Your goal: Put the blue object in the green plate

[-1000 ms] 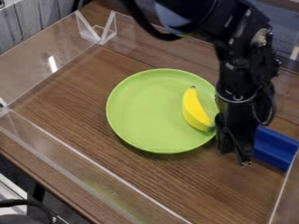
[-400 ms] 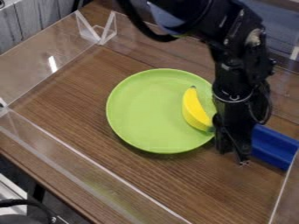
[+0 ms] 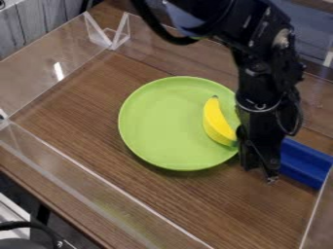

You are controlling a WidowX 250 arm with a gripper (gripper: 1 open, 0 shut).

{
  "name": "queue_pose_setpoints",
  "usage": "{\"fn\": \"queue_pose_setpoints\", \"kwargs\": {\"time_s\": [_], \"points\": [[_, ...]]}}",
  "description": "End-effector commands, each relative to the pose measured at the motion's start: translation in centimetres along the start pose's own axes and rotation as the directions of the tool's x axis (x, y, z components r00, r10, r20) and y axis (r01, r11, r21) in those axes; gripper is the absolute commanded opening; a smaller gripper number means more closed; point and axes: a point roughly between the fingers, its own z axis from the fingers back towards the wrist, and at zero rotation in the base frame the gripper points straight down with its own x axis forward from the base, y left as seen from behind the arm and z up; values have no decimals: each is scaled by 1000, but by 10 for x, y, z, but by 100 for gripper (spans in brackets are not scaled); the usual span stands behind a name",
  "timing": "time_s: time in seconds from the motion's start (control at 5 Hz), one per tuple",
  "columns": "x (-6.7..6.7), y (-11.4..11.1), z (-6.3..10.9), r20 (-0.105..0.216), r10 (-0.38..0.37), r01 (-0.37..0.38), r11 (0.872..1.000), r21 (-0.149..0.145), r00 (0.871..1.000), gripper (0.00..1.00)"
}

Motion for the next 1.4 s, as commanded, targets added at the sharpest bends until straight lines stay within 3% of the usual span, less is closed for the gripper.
{"fn": "queue_pose_setpoints", "kwargs": {"time_s": [0.0, 0.6, 1.2], "points": [[11, 8, 14, 58, 16, -17, 1000, 22, 998, 0], [14, 9, 18, 61, 36, -37, 999, 12, 997, 0], [20, 11, 37, 44, 45, -46, 999, 24, 998, 0]]}}
